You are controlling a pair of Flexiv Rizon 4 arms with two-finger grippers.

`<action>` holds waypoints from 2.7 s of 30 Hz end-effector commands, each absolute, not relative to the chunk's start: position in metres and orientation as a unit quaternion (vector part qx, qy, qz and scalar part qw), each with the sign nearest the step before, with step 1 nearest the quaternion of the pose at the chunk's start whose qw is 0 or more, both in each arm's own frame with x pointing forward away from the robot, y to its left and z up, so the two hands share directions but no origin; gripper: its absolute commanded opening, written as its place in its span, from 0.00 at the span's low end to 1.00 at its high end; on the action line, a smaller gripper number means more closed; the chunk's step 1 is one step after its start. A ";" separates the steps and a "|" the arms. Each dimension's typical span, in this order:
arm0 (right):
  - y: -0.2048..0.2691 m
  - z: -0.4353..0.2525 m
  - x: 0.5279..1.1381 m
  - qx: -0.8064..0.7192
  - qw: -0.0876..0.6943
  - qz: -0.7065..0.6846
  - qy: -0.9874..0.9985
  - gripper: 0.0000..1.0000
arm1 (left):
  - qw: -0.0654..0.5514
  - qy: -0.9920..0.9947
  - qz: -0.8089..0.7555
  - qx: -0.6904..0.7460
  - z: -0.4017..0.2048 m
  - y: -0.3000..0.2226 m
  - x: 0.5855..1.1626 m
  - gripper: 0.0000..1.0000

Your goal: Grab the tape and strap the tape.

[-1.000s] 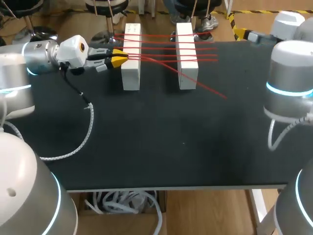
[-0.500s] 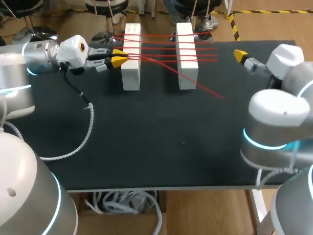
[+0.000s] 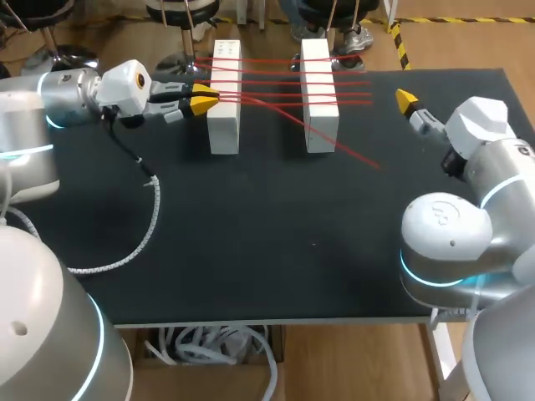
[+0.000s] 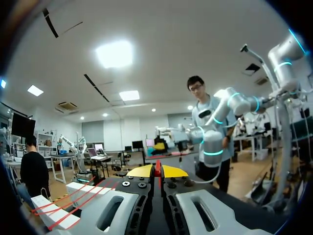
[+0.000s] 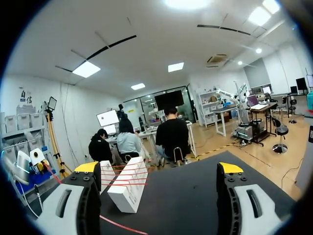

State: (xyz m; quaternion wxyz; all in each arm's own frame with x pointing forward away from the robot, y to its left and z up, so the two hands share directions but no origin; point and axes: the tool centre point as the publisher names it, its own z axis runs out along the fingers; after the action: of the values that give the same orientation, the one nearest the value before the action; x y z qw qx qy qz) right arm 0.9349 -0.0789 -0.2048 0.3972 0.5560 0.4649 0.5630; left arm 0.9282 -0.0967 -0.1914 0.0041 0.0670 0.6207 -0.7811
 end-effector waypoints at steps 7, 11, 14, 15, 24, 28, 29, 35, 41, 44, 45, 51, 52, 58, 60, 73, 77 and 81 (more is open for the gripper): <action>-0.079 -0.206 0.935 0.554 0.398 0.566 0.463 1.00 | 0.003 0.620 -0.782 0.068 -0.192 -0.096 0.929 0.00; -0.079 -0.206 0.935 0.554 0.398 0.566 0.463 1.00 | 0.003 0.620 -0.782 0.068 -0.192 -0.096 0.929 0.00; -0.079 -0.206 0.935 0.554 0.398 0.566 0.463 1.00 | 0.003 0.620 -0.782 0.068 -0.192 -0.096 0.929 0.00; -0.079 -0.206 0.935 0.554 0.398 0.566 0.463 1.00 | 0.003 0.620 -0.782 0.068 -0.192 -0.096 0.929 0.00; -0.059 -0.223 0.900 0.651 0.363 0.547 0.380 1.00 | 0.003 0.620 -0.782 0.068 -0.192 -0.096 0.929 0.00; -0.049 -0.222 0.886 0.688 0.338 0.540 0.347 1.00 | 0.003 0.620 -0.782 0.068 -0.192 -0.096 0.929 0.00; -0.048 -0.222 0.884 0.696 0.331 0.536 0.343 1.00 | 0.003 0.620 -0.782 0.068 -0.192 -0.096 0.929 0.00; -0.041 -0.218 0.879 0.734 0.282 0.515 0.343 1.00 | 0.003 0.620 -0.782 0.068 -0.192 -0.096 0.929 0.00; -0.041 -0.218 0.879 0.734 0.282 0.515 0.343 1.00 | 0.003 0.620 -0.782 0.068 -0.192 -0.096 0.929 0.00; -0.041 -0.218 0.879 0.734 0.282 0.515 0.343 1.00 | 0.003 0.620 -0.782 0.068 -0.192 -0.096 0.929 0.00; -0.041 -0.218 0.879 0.734 0.282 0.515 0.343 1.00 | 0.003 0.620 -0.782 0.068 -0.192 -0.096 0.929 0.00; -0.041 -0.218 0.879 0.734 0.282 0.515 0.343 1.00 | 0.003 0.620 -0.782 0.068 -0.192 -0.096 0.929 0.00; -0.041 -0.218 0.879 0.734 0.282 0.515 0.343 1.00 | 0.003 0.620 -0.782 0.068 -0.192 -0.096 0.929 0.00; -0.041 -0.218 0.879 0.734 0.282 0.515 0.343 1.00 | 0.003 0.620 -0.782 0.068 -0.192 -0.096 0.929 0.00; -0.038 -0.224 0.877 0.775 0.219 0.507 0.308 1.00 | 0.003 0.620 -0.782 0.068 -0.192 -0.096 0.929 0.00; -0.007 -0.241 0.862 0.757 0.087 0.623 0.175 1.00 | 0.003 0.620 -0.782 0.068 -0.192 -0.096 0.929 0.00; -0.004 -0.242 0.861 0.711 0.117 0.661 0.209 1.00 | 0.003 0.620 -0.782 0.068 -0.192 -0.096 0.929 0.00; -0.004 -0.242 0.861 0.711 0.117 0.661 0.209 1.00 | 0.003 0.620 -0.782 0.068 -0.192 -0.096 0.929 0.00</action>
State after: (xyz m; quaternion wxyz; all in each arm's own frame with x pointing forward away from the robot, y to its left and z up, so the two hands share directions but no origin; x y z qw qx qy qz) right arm 0.8645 0.0004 -0.2254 0.1302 0.7554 0.2066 0.6081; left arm 0.9282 -0.0967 -0.1914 0.0041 0.0670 0.6207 -0.7811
